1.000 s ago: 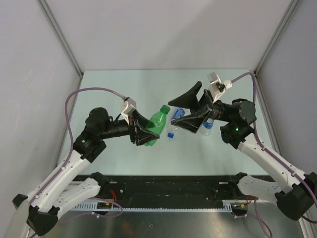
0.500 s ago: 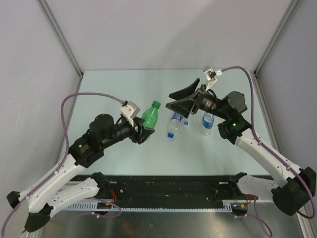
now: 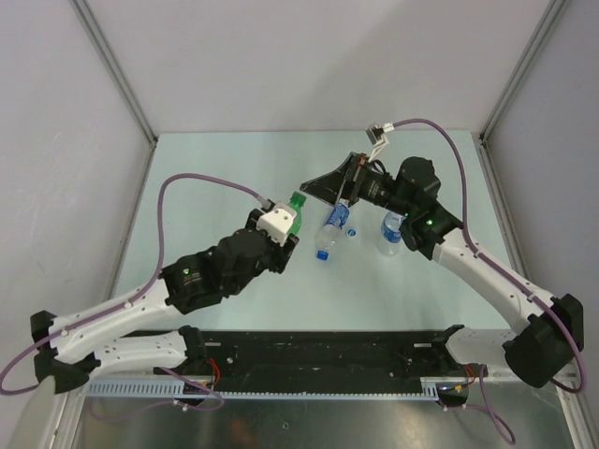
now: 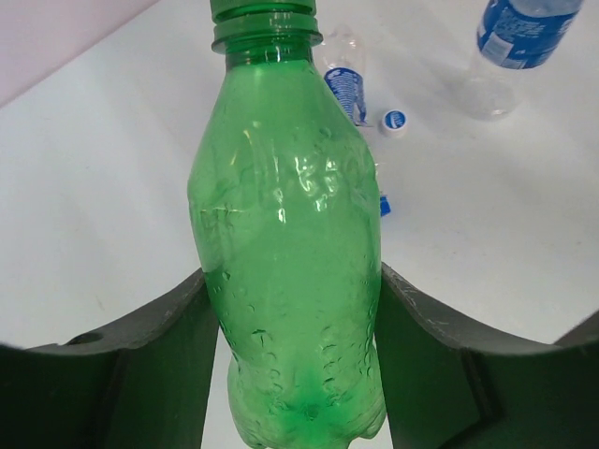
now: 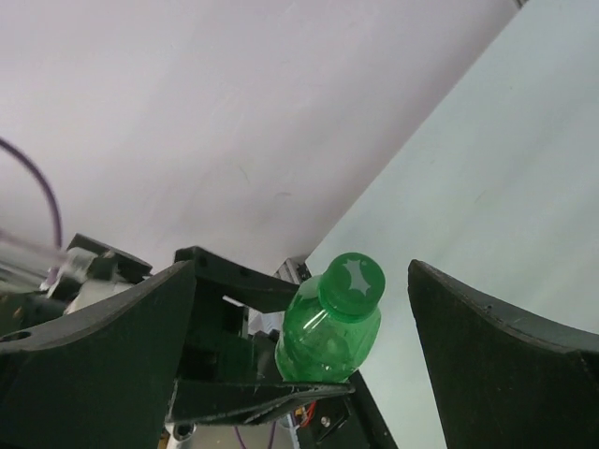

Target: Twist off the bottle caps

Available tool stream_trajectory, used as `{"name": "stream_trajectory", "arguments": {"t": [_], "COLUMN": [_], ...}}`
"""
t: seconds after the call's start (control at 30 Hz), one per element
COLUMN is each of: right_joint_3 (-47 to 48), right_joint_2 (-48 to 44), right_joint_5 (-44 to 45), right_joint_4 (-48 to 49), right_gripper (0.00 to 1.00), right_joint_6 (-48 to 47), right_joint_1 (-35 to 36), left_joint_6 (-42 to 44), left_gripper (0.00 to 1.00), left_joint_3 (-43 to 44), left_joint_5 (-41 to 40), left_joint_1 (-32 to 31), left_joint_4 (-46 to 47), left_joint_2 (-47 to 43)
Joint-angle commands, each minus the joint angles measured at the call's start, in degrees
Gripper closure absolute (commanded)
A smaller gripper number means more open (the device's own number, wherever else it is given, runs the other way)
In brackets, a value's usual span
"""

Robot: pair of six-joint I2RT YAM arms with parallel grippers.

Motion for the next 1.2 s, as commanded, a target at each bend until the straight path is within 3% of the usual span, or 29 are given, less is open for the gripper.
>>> {"name": "stream_trajectory", "arguments": {"t": [0.0,0.2,0.57,0.83,1.0,1.1,1.17], "right_joint_3": [3.0,3.1,3.2,3.1,3.2,3.1,3.1], "right_joint_2": [2.3,3.5,5.5,6.6,6.7,6.9,7.3], "right_joint_5": [2.1,4.5,1.7,0.6,0.7,0.1,-0.9], "right_joint_4": [-2.3,-4.6,-1.9,0.1,0.3,1.1,2.4], "right_gripper": [0.01,0.09,0.4,0.49,0.64,0.66,0.61], "right_joint_6": [2.6,2.8,3.9,5.1,5.2,5.4,5.9], "right_joint_1": [1.1,1.6,2.2,2.4,2.4,2.3,2.3], "left_joint_6": [1.8,1.9,2.2,2.5,2.5,2.7,2.6], "left_gripper": [1.0,1.0,1.0,1.0,1.0,1.0,1.0], "left_joint_3": [4.2,5.2,5.7,5.7,5.7,5.7,5.6], "left_joint_5": [-13.8,-16.1,-15.6,-15.1,-14.9,-15.0,-15.0], "left_joint_1": [-4.0,-5.9,-6.3,-6.4,-6.4,-6.4,-6.4], "left_joint_4": [0.3,0.3,0.2,0.2,0.1,-0.1,-0.1], "left_joint_2": [2.6,4.1,5.1,5.4,5.5,5.7,5.7]}}
